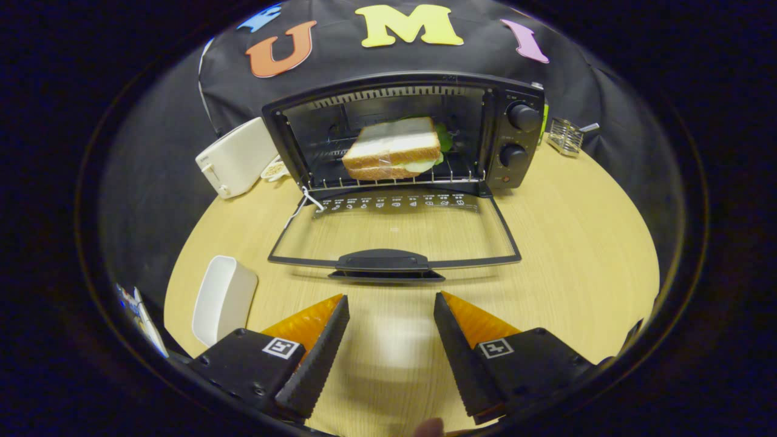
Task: Open the toaster oven, put the food inside, and close the toaster oven door.
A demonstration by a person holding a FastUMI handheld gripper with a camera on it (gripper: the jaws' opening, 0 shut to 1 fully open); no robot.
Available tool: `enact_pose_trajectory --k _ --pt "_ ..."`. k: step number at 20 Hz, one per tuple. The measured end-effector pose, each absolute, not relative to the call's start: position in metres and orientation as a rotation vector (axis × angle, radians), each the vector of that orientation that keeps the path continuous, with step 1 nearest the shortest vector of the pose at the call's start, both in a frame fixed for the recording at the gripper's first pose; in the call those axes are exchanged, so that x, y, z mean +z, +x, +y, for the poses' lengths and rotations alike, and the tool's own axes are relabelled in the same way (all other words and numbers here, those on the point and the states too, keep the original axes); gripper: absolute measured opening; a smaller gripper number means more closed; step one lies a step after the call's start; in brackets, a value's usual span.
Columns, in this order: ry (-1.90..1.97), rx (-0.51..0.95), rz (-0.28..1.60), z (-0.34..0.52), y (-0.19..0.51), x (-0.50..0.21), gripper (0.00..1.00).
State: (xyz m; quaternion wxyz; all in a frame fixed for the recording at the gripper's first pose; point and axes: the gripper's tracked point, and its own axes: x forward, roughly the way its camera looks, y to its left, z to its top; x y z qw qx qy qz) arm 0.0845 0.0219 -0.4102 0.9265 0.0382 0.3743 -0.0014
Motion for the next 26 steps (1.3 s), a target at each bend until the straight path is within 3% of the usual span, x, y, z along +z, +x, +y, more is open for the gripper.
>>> enact_pose_trajectory --k 13,26 --pt "0.112 -0.042 0.781 0.018 0.098 -0.413 0.92" --pt "0.051 0.026 0.36 0.028 0.159 -0.184 0.92"
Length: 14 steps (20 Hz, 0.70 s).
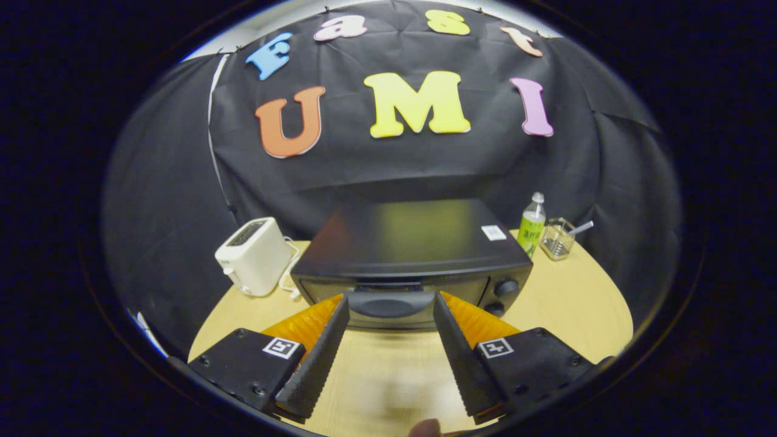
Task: Open the toaster oven, put the food inside, and close the toaster oven door.
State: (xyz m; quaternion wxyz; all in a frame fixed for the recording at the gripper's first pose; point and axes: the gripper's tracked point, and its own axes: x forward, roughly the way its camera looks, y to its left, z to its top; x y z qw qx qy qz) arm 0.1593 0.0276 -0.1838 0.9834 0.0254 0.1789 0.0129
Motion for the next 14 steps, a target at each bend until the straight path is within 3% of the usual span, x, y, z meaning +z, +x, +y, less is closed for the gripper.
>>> enact_pose_trajectory --k 8,14 --pt "0.036 0.058 0.147 0.03 0.102 -0.053 0.92" --pt "0.027 0.002 0.047 0.012 0.041 -0.003 0.92"
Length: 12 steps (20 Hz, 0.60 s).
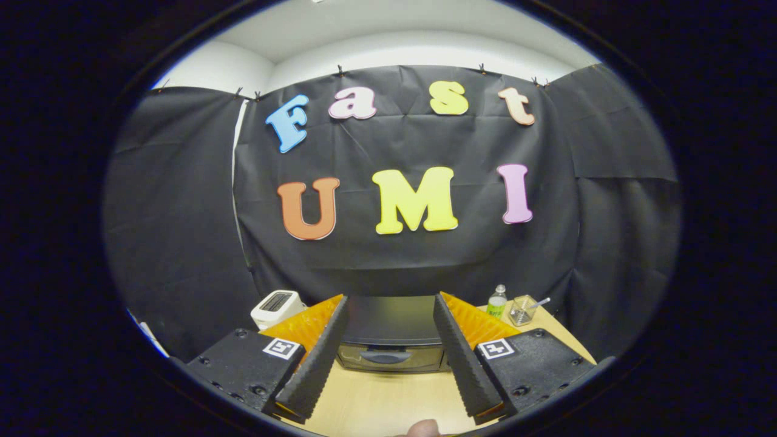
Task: Open the toaster oven, put the food inside, and close the toaster oven door.
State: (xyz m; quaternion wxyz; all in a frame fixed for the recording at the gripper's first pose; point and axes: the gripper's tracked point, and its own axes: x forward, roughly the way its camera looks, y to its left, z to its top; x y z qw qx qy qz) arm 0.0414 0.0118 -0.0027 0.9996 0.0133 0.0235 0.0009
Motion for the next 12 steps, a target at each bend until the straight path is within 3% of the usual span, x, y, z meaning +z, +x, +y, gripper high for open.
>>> enact_pose_trajectory --k 12 --pt "0.088 -0.07 0.051 -0.01 -0.017 -0.012 1.0"
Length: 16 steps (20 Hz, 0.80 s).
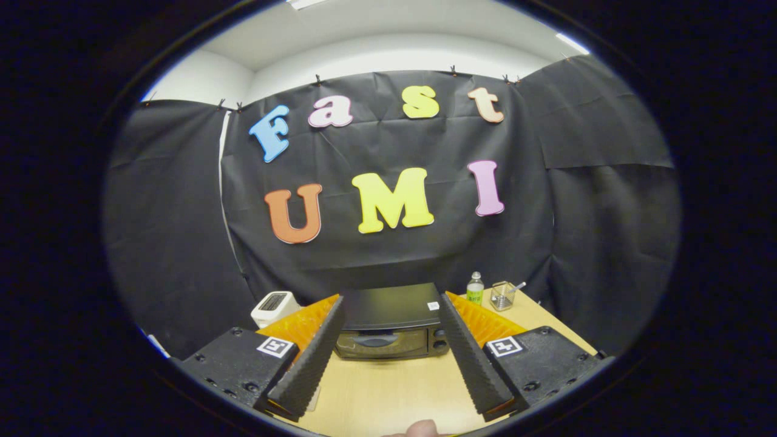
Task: Open the toaster oven, put the food inside, and close the toaster oven door.
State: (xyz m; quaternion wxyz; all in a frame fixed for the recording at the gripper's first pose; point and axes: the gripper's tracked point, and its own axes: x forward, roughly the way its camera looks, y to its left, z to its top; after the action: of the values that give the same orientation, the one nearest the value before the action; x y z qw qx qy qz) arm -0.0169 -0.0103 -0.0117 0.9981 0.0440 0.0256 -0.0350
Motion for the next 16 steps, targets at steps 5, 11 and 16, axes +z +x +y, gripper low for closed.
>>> enact_pose_trajectory --k 5,11,16 --pt "0.057 -0.058 0.043 -0.01 -0.021 0.002 1.0" --pt "0.038 -0.03 0.043 -0.003 -0.014 0.003 1.0" --pt "0.047 -0.02 0.049 -0.008 -0.003 -0.004 1.0"
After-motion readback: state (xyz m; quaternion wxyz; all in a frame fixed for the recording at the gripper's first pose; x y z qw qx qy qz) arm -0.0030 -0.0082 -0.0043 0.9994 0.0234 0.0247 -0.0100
